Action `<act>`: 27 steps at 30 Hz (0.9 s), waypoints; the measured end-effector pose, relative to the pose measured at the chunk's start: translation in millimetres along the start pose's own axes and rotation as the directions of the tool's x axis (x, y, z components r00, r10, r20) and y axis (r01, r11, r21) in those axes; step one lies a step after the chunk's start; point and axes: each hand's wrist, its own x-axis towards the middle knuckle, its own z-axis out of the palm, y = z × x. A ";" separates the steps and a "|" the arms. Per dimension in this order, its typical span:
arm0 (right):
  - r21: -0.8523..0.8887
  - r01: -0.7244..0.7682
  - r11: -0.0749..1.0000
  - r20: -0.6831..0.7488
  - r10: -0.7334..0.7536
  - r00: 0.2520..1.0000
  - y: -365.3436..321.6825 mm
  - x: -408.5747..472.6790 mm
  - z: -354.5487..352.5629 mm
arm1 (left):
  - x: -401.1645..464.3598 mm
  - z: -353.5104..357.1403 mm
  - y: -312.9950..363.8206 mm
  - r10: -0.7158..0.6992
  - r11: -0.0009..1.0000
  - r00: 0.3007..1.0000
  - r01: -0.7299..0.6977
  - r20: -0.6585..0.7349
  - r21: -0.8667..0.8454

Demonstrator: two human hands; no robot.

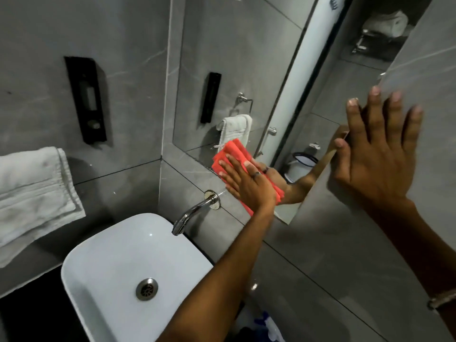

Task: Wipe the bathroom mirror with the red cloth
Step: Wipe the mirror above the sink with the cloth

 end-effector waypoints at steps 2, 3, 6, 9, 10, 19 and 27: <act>0.005 0.053 0.999 -0.011 -0.053 0.999 -2.0 -4.9 -1.1 | 28.5 -3.8 10.7 -0.091 0.996 0.995 0.091 -0.035 -0.009; 0.004 0.096 0.995 -0.017 -0.096 0.995 -4.9 -8.8 -0.2 | 44.2 -6.1 14.2 -0.121 0.993 0.991 0.121 -0.049 -0.016; -0.018 0.198 0.980 -0.020 -0.198 0.980 -12.4 -21.4 7.9 | 90.4 -17.2 19.7 -0.169 0.985 0.983 0.167 -0.077 -0.034; -0.080 0.225 0.971 -0.031 -0.228 0.973 -12.0 -25.0 22.9 | 135.6 -32.2 23.0 -0.179 0.984 0.979 0.175 -0.095 -0.045; -0.097 0.228 0.969 -0.027 -0.231 0.973 -9.6 -26.1 27.1 | 147.3 -37.1 24.0 -0.173 0.985 0.980 0.170 -0.097 -0.042; -0.090 0.210 0.973 0.089 -0.203 0.975 4.4 -31.9 71.1 | 225.0 -77.9 22.6 -0.087 0.996 0.992 0.086 -0.095 -0.022; -0.169 0.232 0.958 -0.033 -0.241 0.970 -16.9 -24.9 45.2 | 136.9 -45.4 -3.5 0.034 0.999 0.996 -0.033 -0.077 0.011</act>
